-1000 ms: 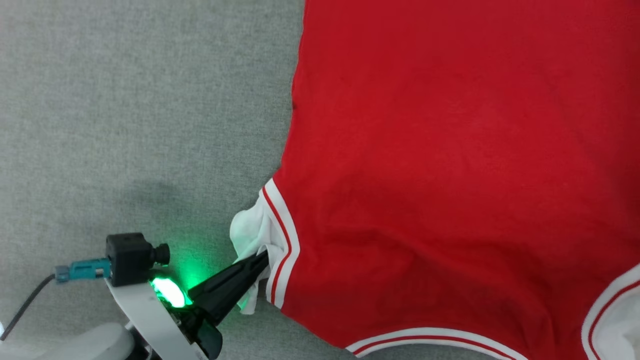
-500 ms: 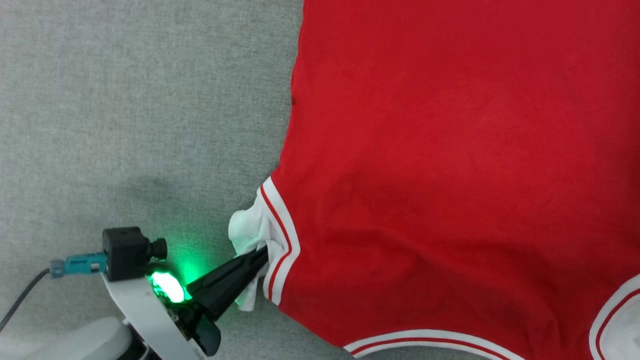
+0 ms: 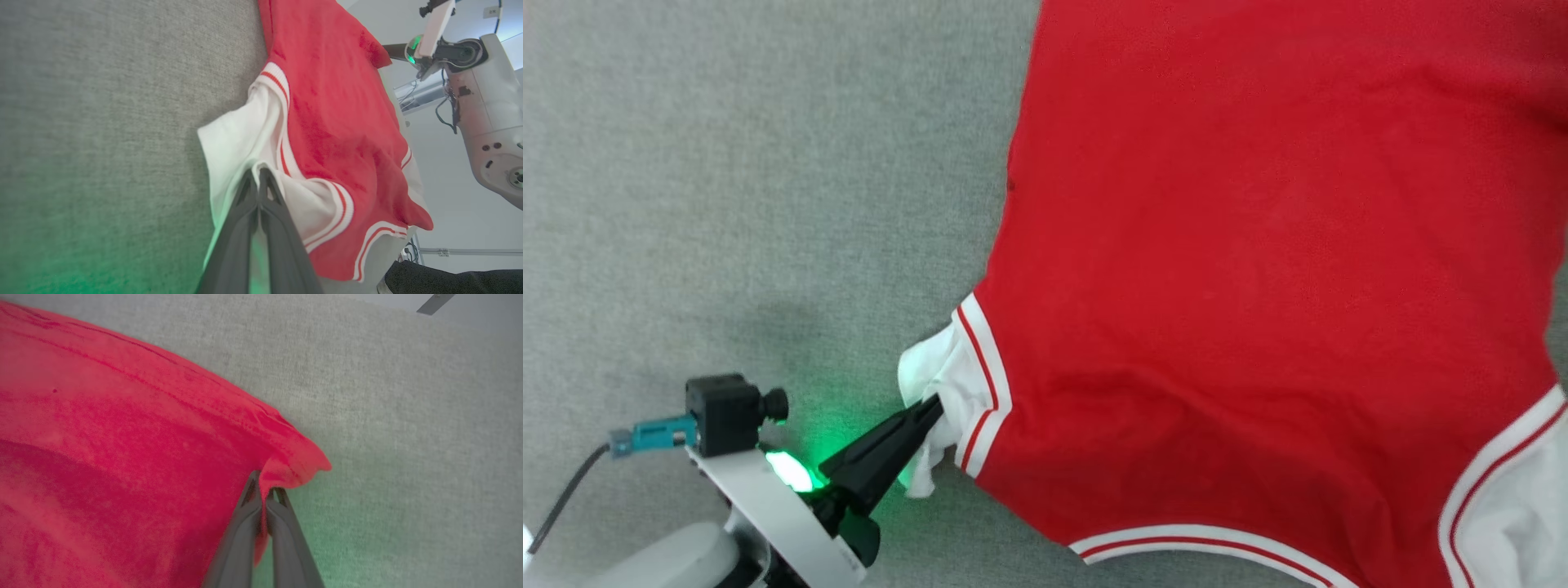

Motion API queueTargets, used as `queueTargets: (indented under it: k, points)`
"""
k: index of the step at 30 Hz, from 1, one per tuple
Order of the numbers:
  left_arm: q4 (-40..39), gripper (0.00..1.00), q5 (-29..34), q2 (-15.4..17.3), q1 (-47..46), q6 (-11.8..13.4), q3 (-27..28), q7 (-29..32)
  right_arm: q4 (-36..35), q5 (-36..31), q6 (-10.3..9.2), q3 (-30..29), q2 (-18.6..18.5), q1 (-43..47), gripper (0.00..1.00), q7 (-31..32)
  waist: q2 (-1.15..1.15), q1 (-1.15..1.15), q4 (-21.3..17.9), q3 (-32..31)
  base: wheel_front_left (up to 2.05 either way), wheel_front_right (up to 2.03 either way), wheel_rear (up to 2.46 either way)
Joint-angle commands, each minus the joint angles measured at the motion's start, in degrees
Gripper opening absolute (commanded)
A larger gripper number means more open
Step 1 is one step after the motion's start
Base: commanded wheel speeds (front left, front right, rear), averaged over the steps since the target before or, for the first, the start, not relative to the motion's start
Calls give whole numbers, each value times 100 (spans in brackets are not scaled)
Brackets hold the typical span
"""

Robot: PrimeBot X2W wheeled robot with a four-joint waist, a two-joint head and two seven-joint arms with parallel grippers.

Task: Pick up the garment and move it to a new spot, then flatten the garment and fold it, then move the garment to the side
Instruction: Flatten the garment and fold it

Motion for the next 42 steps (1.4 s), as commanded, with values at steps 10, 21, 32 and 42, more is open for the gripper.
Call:
queueTargets:
  k: [10, 21, 32, 42]
  points:
    - [143, 0, -60, 87, 601, 16, 230, 6, -2203, 1380, -6, 45, -670, 2625, 0, 673, 0, 0, -456, -1131, 0, 0, 0]
    - [126, 0, -35, 243, 918, 16, 386, 6, -4300, 1783, -5, -356, -136, 5274, 0, 1141, 0, 0, -779, -1449, 0, 0, 0]
    - [130, 0, 29, 288, 1005, 16, 483, 6, -4599, 1918, -5, 72, 554, 6713, 0, 805, 0, 0, -889, -1477, 0, 0, 0]
    - [89, 0, -36, 374, 977, 16, 504, 6, -4132, 1875, -5, 454, 776, 6677, 45, 31, 0, 0, -953, -1476, 0, 0, 0]
